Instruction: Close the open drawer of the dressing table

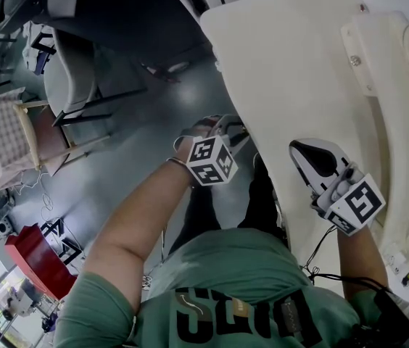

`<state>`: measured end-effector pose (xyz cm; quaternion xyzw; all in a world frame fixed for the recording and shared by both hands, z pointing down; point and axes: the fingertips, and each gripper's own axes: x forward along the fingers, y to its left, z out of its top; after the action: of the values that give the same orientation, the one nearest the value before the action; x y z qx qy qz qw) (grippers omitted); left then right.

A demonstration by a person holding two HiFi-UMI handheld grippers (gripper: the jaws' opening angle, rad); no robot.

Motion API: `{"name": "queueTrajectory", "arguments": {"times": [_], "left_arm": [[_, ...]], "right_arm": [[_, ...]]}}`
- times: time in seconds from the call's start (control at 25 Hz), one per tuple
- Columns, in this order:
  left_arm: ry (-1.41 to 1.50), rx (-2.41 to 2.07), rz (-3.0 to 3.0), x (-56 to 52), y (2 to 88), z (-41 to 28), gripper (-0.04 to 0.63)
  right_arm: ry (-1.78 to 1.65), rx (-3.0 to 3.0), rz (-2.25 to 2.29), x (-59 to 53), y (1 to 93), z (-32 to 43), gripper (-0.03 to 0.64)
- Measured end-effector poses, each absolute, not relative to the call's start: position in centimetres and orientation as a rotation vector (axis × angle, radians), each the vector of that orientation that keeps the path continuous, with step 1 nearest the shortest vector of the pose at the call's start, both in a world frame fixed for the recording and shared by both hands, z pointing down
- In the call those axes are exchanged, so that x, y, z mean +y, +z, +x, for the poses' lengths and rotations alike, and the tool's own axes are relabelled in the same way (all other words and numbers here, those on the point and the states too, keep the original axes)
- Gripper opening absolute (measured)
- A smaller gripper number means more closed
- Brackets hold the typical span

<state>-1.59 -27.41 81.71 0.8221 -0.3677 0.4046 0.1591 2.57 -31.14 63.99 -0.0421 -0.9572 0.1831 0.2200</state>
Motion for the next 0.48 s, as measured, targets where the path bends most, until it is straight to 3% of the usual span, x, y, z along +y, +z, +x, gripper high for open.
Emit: {"name": "queueTrajectory", "arguments": {"times": [0.48], "left_arm": [[1.173, -1.028, 2.353, -28.40, 81.99, -1.17, 0.130]], "right_arm": [[0.521, -2.651, -0.089, -32.10, 64.32, 3.34, 0.012]]}}
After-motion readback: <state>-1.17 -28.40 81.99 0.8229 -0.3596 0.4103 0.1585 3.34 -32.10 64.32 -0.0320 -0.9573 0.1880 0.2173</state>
